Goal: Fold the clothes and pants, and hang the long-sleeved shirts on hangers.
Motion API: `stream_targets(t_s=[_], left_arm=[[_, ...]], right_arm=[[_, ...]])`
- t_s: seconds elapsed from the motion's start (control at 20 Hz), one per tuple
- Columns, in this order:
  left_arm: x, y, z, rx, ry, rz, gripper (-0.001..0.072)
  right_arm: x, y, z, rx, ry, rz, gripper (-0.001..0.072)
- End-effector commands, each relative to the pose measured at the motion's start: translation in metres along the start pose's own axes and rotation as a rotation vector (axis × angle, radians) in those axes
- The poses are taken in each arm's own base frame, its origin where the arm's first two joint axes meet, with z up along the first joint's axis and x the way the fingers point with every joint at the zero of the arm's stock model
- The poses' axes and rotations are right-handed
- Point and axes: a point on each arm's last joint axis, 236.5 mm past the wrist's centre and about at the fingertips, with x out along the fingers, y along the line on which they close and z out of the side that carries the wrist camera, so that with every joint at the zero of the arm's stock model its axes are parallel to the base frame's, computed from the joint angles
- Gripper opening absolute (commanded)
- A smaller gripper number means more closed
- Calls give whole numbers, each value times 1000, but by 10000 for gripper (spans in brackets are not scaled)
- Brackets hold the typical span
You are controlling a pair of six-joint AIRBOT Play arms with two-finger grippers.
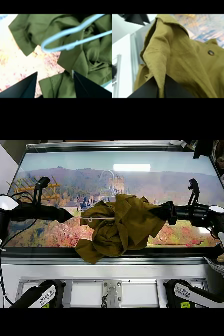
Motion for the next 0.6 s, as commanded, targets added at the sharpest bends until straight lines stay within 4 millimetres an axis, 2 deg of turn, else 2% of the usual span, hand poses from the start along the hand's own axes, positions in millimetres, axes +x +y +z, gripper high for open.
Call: stream_targets(t_s=[0.0, 0.1, 0.3, 0.4, 0.55], left_arm=[[12, 8, -28, -246, 40, 18, 448], [37, -7, -54, -263, 74, 7, 448], [86, -55, -100, -225, 118, -21, 449], [105, -72, -115, -209, 124, -22, 449], [124, -84, -128, -204, 166, -25, 449]], right_arm=[[-5, -17, 16, 8, -23, -138, 8], [-6, -19, 20, -7, -28, -166, 8], [-5, -17, 21, -12, -27, -164, 8], [-5, -16, 21, 4, -29, -163, 8], [-5, -16, 21, 15, -29, -163, 8]])
